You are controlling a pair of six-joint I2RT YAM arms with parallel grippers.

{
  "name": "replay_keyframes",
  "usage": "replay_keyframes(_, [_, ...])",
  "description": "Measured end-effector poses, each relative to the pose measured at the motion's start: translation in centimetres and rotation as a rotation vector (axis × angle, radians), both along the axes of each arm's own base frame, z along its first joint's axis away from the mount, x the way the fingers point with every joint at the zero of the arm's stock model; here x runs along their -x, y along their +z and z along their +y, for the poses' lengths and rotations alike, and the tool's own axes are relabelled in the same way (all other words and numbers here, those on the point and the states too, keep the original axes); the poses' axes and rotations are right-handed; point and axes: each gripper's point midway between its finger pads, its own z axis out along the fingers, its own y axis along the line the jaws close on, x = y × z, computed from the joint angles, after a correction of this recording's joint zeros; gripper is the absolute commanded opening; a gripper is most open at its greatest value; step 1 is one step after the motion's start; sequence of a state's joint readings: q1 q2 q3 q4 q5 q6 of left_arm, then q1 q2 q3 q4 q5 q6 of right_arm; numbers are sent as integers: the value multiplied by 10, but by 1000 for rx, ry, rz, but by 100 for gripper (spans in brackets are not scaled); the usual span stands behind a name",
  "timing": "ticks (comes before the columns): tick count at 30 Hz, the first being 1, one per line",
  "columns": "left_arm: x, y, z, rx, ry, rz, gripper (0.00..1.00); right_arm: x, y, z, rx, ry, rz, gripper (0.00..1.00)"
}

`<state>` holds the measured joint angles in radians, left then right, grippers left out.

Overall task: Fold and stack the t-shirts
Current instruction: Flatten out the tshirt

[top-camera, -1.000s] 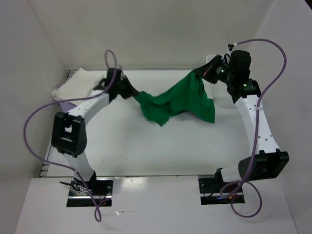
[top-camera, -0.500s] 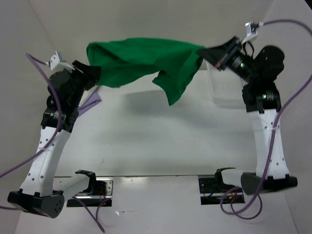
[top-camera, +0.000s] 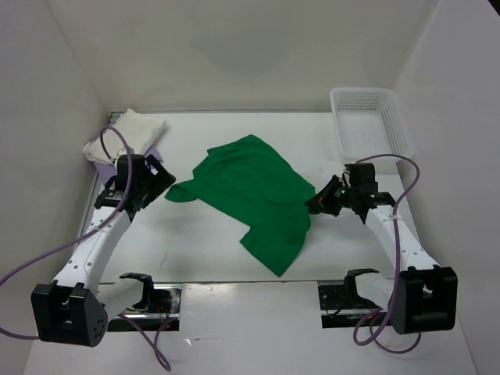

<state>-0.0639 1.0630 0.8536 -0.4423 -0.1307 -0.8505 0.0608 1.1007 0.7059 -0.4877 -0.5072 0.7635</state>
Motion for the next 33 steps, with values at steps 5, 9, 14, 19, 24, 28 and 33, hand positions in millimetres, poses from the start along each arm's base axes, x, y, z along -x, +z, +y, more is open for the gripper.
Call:
replay_keyframes(5, [5, -23, -6, 50, -11, 55, 72, -10, 0, -10, 48, -24, -40, 0])
replay_keyframes(9, [-7, -53, 8, 113, 48, 126, 42, -15, -5, -14, 71, -27, -36, 0])
replay_keyframes(14, [-20, -109, 20, 205, 84, 268, 64, -19, -6, -14, 77, -21, -42, 0])
replay_keyframes(19, [-30, -124, 6, 306, 85, 301, 71, -21, -4, -13, 73, -15, -56, 0])
replay_keyframes(24, [-51, -116, 1, 387, 108, 251, 71, -23, -2, -12, 70, -14, -68, 0])
replay_keyframes(28, [-60, -110, -3, 437, 127, 222, 77, -23, -2, -12, 70, -11, -75, 0])
replay_keyframes(33, [-75, -111, -6, 482, 131, 223, 65, -23, -1, -11, 68, -4, -77, 0])
